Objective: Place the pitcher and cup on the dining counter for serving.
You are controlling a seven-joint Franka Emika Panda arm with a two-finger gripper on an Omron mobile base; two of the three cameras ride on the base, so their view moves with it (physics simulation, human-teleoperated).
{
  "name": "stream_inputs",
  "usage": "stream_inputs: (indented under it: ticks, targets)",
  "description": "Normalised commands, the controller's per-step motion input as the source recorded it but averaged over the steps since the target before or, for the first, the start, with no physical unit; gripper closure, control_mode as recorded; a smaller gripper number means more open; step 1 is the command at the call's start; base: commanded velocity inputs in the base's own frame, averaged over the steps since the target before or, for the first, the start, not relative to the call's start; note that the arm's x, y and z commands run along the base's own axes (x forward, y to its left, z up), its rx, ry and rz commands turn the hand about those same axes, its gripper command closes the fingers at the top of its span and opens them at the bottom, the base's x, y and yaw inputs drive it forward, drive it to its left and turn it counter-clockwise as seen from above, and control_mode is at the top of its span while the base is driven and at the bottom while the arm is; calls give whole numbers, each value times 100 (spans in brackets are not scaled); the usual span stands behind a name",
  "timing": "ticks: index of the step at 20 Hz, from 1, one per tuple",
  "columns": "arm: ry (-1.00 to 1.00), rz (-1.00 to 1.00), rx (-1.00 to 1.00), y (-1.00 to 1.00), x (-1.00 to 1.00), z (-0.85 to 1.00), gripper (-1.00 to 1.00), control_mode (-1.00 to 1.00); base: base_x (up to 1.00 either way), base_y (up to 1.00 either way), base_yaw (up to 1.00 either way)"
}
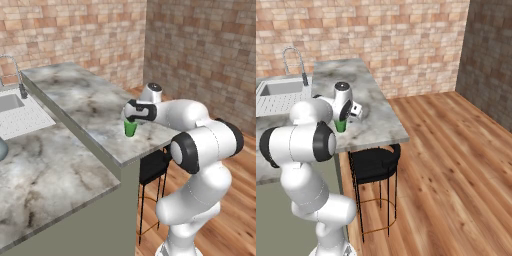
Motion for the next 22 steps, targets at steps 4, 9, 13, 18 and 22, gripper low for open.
stream_inputs:
  ticks: [4, 9, 13, 18, 22]
  targets:
    - [0, 0, 0, 0, 0, 2, -100, -100, 0, 0, 0]
    - [-5, 0, 0, 0, -9, 47, -100, -100, 0, 0, 0]
    - [-14, 0, 0, 0, -60, 74, -100, -100, 0, 0, 0]
    - [-17, 0, 0, 0, -97, 57, -100, -100, 0, 0, 0]
    - [-19, 0, -1, 0, -100, 30, -100, -100, 0, 0, 0]
